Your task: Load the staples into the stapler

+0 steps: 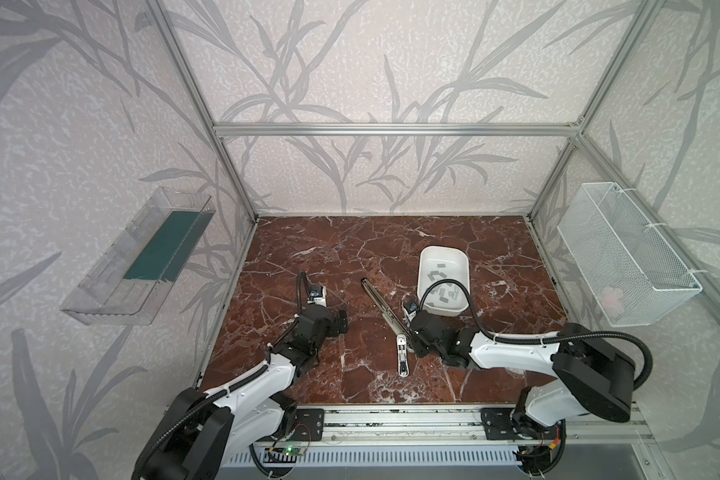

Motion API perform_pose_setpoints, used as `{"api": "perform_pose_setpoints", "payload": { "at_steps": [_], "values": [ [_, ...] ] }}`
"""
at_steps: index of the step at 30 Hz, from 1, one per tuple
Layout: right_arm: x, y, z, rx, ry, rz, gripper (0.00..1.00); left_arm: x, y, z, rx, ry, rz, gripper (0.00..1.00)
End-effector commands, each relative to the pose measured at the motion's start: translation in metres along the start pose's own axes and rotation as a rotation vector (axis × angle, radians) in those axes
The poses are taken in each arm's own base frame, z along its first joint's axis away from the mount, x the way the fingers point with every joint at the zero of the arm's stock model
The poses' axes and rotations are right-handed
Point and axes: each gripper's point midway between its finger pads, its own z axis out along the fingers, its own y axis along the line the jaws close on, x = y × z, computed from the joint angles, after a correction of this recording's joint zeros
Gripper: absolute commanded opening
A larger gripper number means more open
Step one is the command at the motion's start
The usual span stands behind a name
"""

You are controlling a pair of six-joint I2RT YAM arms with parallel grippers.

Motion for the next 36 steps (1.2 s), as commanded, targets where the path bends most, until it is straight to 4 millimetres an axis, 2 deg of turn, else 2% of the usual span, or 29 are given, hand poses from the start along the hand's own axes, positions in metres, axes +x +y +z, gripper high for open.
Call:
{"api": "perform_pose_setpoints", "payload": {
  "at_steps": [1, 15, 24, 36],
  "values": [
    [-0.009, 0.0, 0.001, 0.008, -0.018, -0.002, 0.0, -0.014, -0.003, 0.0, 0.005, -0.027, -0.015, 0.99],
    [-0.022, -0.002, -0.015, -0.007, -0.067, 0.012, 0.0, -0.014, -0.003, 0.0, 0.004, -0.026, -0.015, 0.99],
    [-0.012, -0.004, -0.004, 0.019, -0.034, -0.002, 0.0, -0.013, -0.003, 0.0, 0.005, -0.026, -0.015, 0.99],
    [-0.012, -0.006, -0.003, 0.03, -0.034, -0.005, 0.0, -0.014, -0.003, 0.0, 0.005, -0.026, -0.015, 0.99]
  ]
}}
